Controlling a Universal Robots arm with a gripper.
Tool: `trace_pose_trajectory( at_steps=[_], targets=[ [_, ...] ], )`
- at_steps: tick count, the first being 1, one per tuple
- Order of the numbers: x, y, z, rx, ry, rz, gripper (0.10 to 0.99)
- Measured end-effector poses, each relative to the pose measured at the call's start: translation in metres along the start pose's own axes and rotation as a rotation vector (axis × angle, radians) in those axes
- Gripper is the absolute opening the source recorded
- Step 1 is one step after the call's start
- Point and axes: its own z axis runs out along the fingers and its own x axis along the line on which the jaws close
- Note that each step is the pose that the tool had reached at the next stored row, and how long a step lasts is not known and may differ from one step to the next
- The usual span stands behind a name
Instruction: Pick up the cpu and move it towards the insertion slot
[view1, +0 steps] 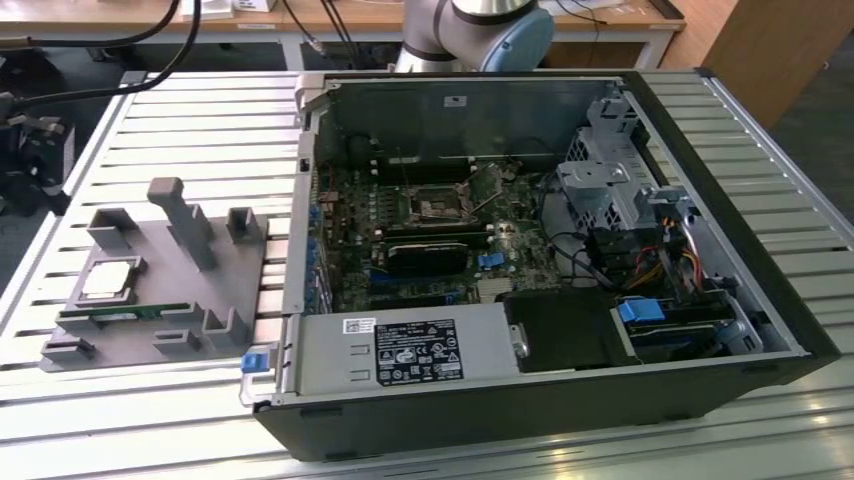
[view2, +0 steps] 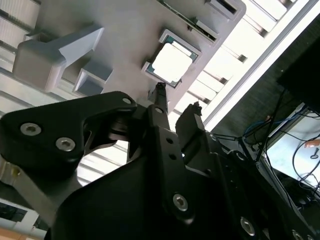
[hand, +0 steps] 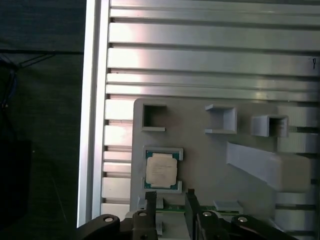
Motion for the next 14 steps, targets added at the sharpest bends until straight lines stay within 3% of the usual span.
trace_pose_trajectory(
  at_steps=[2,3,5,6,8,13,14],
  targets=[
    [0.0,-0.0001,0.0021,0.003,0.0001,0.0,0.412],
    [0.0,-0.0001,0.0031,0.004,0.0001,0.0,0.412],
    [0.0,-0.0001,0.005,0.005,0.0001,0.0,0.525],
    [0.0,-0.0002,0.006,0.006,0.0001,0.0,0.525],
    [0.0001,-0.0002,0.0079,0.007,0.0001,0.0,0.643],
    [0.0,-0.0003,0.0115,0.007,0.0002,0.0,0.761],
    [0.0,-0.0003,0.0122,0.007,0.0002,0.0,0.824]
  ],
)
